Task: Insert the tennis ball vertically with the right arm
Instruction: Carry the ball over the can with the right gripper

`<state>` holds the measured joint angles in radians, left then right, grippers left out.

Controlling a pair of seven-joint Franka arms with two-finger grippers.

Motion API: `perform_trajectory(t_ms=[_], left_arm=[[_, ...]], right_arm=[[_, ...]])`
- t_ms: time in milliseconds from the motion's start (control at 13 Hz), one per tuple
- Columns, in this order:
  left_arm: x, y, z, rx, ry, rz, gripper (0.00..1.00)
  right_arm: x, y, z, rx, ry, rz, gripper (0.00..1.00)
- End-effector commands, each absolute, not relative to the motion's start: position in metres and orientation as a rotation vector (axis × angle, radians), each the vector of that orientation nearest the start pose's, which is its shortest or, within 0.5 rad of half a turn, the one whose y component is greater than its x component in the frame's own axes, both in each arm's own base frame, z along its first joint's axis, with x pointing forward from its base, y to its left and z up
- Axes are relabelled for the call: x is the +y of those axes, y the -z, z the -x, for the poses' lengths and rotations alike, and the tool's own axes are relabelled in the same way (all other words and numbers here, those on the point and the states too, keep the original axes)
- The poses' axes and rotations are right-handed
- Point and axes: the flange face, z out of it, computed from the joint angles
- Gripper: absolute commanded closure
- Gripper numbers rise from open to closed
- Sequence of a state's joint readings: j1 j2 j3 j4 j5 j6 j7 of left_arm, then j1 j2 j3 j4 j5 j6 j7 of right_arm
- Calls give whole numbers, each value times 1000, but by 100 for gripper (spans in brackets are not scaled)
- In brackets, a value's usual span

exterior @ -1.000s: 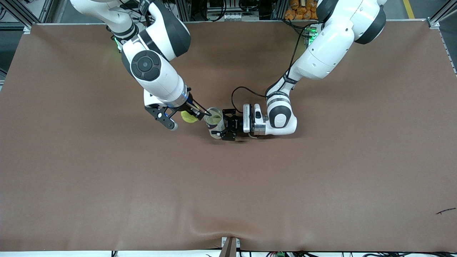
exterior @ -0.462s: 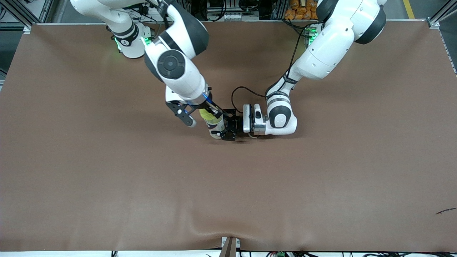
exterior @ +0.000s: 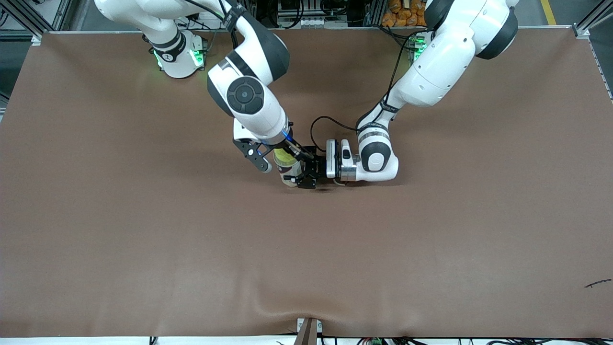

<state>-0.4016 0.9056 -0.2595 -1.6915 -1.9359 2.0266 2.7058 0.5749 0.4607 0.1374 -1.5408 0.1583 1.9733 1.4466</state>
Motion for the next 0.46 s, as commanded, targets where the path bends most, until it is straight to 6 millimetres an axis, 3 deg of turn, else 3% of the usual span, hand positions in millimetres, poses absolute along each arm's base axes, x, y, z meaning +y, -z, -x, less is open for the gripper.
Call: perform_trajectory(t_ms=[0,385], left_arm=[[-435,-89,-496,-1255,-1187,-1224,23],[-435,-86,-496,-1255,-1187,-1226,23]], right_arm=[[451,-381,-521,1215,-282,2823,0],[447,-389,-528,1227,-277,2801,0]])
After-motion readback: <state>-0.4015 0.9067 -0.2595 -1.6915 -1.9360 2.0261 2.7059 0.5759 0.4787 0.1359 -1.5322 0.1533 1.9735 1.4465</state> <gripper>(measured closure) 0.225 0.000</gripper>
